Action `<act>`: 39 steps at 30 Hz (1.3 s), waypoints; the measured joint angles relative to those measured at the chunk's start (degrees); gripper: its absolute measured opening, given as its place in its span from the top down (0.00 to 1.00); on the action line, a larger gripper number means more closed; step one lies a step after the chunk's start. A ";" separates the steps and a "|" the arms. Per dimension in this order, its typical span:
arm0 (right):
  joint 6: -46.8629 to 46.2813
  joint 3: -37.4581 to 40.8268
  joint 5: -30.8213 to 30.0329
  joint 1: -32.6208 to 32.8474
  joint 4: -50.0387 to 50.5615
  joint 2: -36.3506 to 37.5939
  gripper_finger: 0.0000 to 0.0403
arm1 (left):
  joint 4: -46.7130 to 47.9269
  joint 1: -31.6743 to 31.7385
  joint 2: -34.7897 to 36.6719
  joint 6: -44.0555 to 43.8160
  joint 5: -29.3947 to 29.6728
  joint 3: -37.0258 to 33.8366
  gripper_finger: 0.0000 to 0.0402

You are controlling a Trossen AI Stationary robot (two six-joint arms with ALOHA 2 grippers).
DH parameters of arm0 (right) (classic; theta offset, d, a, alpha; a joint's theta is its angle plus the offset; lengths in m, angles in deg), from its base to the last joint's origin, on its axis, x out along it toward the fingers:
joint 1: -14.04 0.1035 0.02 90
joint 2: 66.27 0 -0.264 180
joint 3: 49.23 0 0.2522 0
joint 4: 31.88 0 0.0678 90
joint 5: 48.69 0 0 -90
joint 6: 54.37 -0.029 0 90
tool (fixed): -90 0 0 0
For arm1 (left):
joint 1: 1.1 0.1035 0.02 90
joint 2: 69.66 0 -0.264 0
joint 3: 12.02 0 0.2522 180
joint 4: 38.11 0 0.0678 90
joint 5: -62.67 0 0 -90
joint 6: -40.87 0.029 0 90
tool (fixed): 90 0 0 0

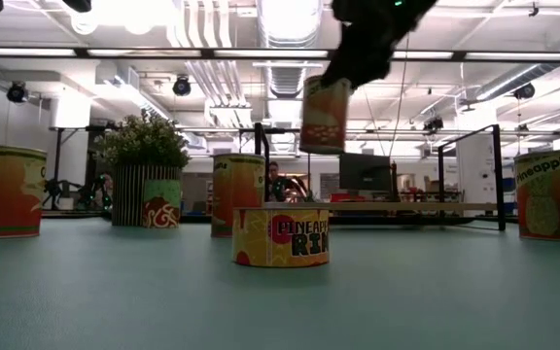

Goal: Pick and place cans onto a shelf
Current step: Put the orange can on the shelf

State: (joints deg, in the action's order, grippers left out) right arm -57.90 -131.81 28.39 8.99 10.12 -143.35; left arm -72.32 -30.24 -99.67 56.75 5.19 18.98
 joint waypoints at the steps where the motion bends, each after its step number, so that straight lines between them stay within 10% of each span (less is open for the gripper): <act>1: 1.48 -1.58 0.06 -1.07 0.26 -1.38 0.24 | 0.23 -0.01 0.04 -0.01 -0.01 0.00 1.00; 22: 16.02 -14.33 19.23 -27.94 -1.30 -18.36 0.23 | 2.14 -0.06 -0.11 -2.01 -0.09 0.00 1.00; 39: 21.13 -14.29 23.45 -32.40 -8.84 -22.46 0.23 | 2.85 -0.06 -0.07 -2.01 -0.10 0.00 1.00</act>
State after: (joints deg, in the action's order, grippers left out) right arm -36.77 -146.10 51.84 -23.41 1.28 -165.81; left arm -69.47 -30.29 -99.74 54.74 5.09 18.98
